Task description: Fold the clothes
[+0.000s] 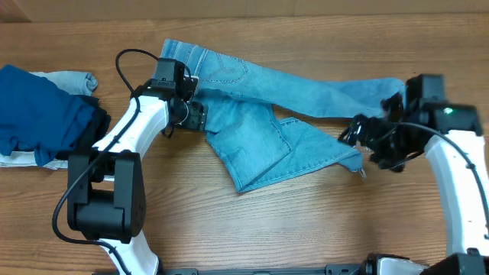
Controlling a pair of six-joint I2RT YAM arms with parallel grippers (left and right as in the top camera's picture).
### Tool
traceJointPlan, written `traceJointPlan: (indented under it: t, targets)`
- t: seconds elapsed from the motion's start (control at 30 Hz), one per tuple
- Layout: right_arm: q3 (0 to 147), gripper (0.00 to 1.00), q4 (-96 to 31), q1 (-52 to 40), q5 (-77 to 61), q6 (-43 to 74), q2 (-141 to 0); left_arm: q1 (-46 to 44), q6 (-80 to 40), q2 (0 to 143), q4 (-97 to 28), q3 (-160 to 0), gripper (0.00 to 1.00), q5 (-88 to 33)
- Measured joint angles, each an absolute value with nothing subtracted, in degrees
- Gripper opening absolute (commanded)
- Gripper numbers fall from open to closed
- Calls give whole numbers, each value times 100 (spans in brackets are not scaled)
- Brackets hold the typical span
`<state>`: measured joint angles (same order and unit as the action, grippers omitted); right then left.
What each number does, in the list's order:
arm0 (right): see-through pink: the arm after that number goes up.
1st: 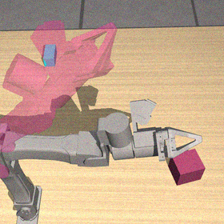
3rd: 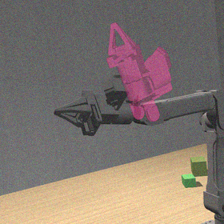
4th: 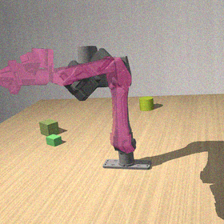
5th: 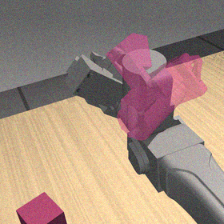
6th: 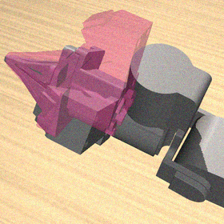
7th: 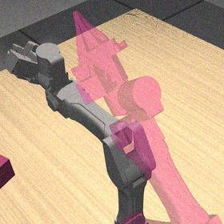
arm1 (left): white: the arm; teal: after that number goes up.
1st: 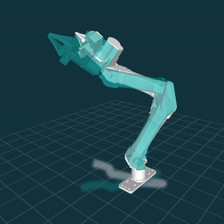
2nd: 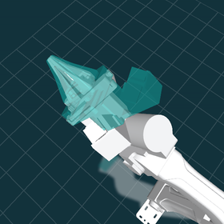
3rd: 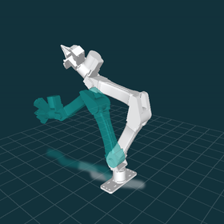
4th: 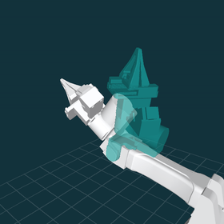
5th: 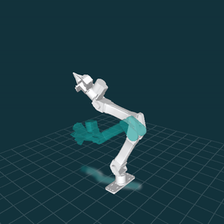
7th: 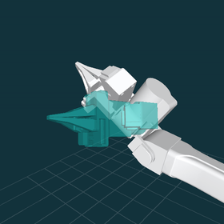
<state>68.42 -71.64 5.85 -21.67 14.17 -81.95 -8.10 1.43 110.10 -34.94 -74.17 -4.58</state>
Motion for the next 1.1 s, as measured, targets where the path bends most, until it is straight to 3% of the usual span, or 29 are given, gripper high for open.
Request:
traceJointPlan:
  t: [0.13, 0.33, 0.43, 0.5, 0.63, 0.67, 0.8, 0.9, 1.1]
  targets:
    - [5367, 87, -5870, 585, -2475, 1739, -8211, -810, 121, 11297, -3489, -7417, 76, -447]
    - [4342, 82, -3981, 582, -2687, 2388, -8584, -810, 121, 11330, -3553, -7417, 75, -447]
    - [4294, 71, -3522, 578, -2781, 2585, -9063, -810, 121, 11330, -3566, -7417, 75, -449]
    - [4307, 57, -3225, 552, -2886, 2700, -9212, -810, 121, 11330, -3570, -7417, 75, -473]
    - [4298, 9, -2700, 281, -2943, 2860, -9474, -810, 121, 11330, -3579, -7417, 75, -491]
    - [4300, 5, -2709, 257, -2945, 2858, -9491, -810, 121, 11330, -3579, -7417, 73, -493]
    - [4307, 4, -3170, 257, -2963, 2777, -9271, -810, 134, 11330, -3795, -7456, 65, -491]
    - [4606, 4, -3964, 248, -2670, 2635, -8001, -810, 148, 11332, -4383, -7712, 65, -489]
    - [6361, 4, -5808, 226, 189, 2543, -5457, -810, 148, 11338, -5210, -8685, 68, -495]
